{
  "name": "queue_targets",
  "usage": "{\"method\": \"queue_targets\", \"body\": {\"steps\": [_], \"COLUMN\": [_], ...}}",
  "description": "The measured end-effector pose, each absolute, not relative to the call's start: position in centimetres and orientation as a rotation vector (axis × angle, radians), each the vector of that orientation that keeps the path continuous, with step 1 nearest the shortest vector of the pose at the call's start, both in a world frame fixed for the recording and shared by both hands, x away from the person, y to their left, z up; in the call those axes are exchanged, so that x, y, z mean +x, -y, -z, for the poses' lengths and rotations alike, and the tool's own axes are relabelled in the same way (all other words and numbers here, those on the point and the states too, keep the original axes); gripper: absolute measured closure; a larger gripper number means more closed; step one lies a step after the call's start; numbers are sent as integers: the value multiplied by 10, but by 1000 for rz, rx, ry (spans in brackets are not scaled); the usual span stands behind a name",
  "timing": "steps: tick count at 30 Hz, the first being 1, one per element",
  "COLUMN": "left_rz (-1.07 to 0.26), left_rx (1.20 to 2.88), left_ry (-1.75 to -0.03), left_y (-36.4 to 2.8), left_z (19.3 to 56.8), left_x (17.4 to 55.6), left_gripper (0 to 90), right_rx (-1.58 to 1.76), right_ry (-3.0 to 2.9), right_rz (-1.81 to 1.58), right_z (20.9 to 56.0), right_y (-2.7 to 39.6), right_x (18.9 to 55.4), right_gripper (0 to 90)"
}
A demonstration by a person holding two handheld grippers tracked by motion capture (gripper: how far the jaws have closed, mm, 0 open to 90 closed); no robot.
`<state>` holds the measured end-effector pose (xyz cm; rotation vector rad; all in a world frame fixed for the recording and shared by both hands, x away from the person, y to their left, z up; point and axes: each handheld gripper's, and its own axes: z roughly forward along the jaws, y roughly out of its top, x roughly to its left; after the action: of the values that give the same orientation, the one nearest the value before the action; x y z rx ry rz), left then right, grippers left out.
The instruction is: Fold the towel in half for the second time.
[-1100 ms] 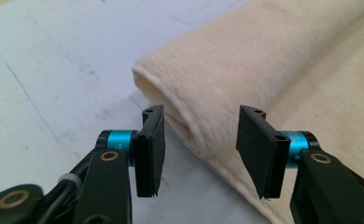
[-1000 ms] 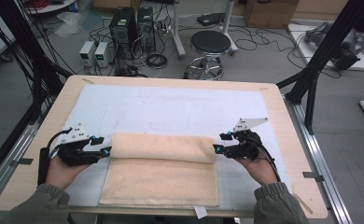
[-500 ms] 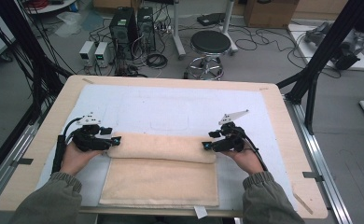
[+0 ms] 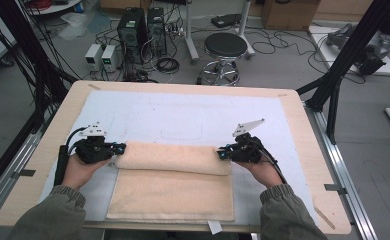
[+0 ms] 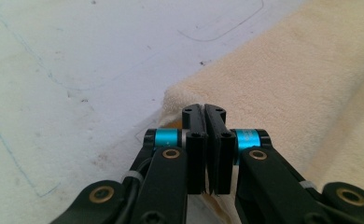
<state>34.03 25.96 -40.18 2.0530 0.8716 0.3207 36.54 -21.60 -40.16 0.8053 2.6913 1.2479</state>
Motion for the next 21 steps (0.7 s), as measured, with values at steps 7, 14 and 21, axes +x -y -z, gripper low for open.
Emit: {"method": "queue_targets", "body": {"steps": [7, 14, 21], "left_rz": [-428, -442, -432], "left_rx": [2124, 2085, 2061], "left_ry": [-732, -600, -629], "left_y": [-258, -272, -275], "left_z": [385, 370, 372], "left_x": [294, 220, 218], "left_gripper": [872, 806, 651], "right_rx": [669, 511, 540], "right_ry": [-2649, -2656, -2611], "right_rz": [-1239, -1341, -1409], "right_z": [378, 366, 364], "right_y": [217, 224, 238], "right_x": [332, 262, 253], "right_gripper": [809, 752, 657]}}
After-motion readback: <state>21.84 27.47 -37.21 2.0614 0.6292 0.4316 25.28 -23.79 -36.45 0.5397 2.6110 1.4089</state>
